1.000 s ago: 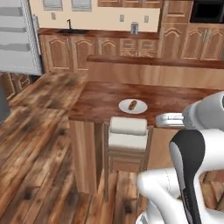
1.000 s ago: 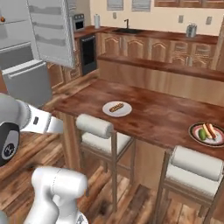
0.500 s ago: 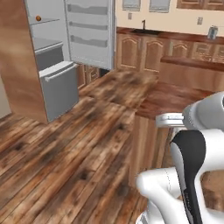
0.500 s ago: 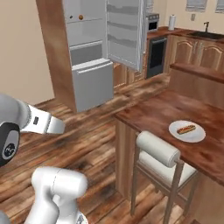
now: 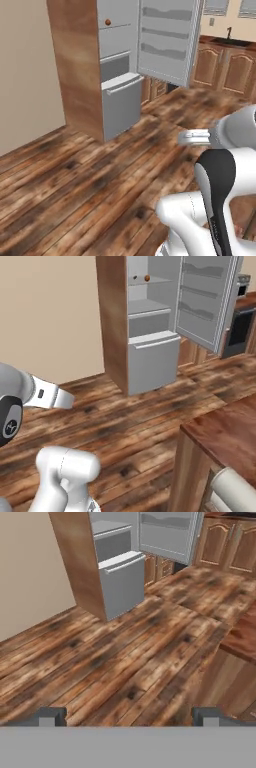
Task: Pick up each mango from the fridge and place one mango on each plate on the dining counter.
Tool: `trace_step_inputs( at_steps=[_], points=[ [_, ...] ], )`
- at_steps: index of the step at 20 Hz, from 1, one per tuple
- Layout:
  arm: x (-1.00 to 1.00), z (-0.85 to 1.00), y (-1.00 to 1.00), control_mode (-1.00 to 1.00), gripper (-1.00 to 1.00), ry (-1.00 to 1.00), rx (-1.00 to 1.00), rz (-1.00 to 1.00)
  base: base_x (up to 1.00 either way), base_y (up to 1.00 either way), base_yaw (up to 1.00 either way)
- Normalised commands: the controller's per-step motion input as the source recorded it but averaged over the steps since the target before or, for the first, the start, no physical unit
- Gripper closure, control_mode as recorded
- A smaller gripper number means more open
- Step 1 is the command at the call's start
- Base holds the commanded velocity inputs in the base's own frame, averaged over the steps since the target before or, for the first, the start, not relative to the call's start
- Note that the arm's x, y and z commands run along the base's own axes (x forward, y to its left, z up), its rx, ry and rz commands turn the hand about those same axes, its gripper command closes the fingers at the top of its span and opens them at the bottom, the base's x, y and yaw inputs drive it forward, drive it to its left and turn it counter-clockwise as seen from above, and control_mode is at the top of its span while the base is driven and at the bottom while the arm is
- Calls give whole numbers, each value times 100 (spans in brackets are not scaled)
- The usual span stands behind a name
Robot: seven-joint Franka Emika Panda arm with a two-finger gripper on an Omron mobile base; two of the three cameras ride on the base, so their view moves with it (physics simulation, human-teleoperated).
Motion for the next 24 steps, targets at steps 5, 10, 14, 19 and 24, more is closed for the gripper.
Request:
trace_step_inputs(
  at_steps=[5,10,14,19,24],
  points=[
    [0,0,0,100,-100,0,0,0,87,1,6],
    [0,0,0,100,-100,0,0,0,87,14,-18],
    [0,0,0,100,-100,0,0,0,84,25,-29],
    [0,0,0,100,-100,0,0,0,77,23,-37],
    [0,0,0,100,-100,0,0,0,71,19,-33]
  ],
)
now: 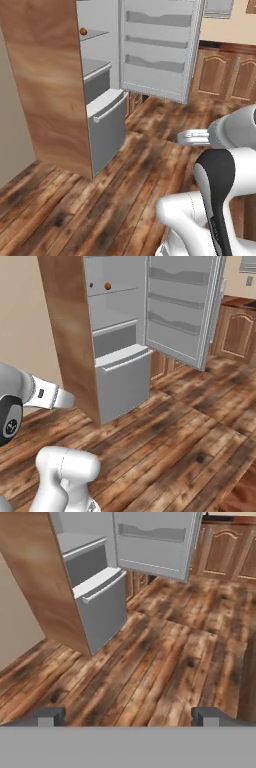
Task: Pick up each mango from the fridge and place one mango on each plate on the dining counter.
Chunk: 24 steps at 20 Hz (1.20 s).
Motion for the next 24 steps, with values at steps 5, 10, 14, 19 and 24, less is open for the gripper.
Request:
trace_step_inputs(
  at_steps=[5,10,14,19,24],
  points=[
    [0,0,0,100,-100,0,0,0,67,2,-23],
    [0,0,0,100,-100,0,0,0,53,1,-18],
    [0,0,0,100,-100,0,0,0,31,1,-7],
    [0,0,0,100,-100,0,0,0,94,0,-3],
    [0,0,0,100,-100,0,0,0,100,0,3]
  ],
)
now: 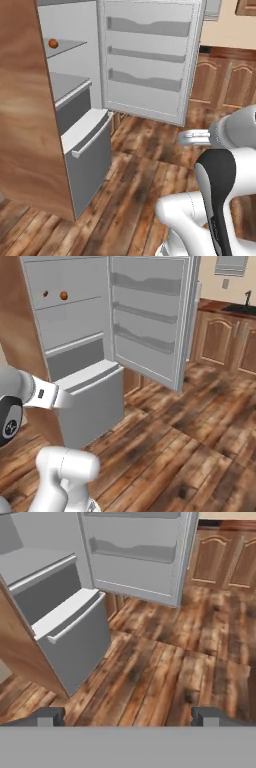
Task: Pick up each mango from the fridge and place one mango on each plate on the dining counter.
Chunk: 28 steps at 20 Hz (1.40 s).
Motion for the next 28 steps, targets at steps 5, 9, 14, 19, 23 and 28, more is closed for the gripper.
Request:
trace_step_inputs(
  at_steps=[5,9,14,19,23,28],
  points=[
    [0,0,0,100,-100,0,0,0,100,0,27],
    [0,0,0,100,-100,0,0,0,92,-1,43],
    [0,0,0,100,-100,0,0,0,67,-14,45],
    [0,0,0,100,-100,0,0,0,49,-23,42],
    [0,0,0,100,-100,0,0,0,49,-19,38],
    [0,0,0,100,-100,0,0,0,36,-5,30]
  ],
)
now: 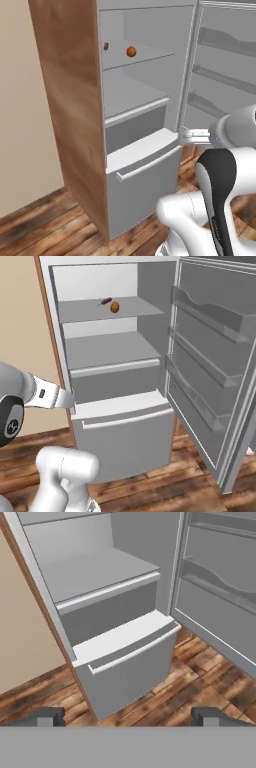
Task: Pick up each mango from the fridge and place one mango on each plate on the dining counter.
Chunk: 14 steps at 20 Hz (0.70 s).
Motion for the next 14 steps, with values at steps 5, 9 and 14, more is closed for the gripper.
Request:
trace_step_inputs(
  at_steps=[5,9,14],
  points=[
    [0,0,0,100,-100,0,0,0,50,0,16],
    [0,0,0,100,-100,0,0,0,60,-8,21],
    [0,0,0,100,-100,0,0,0,50,-23,17]
  ],
)
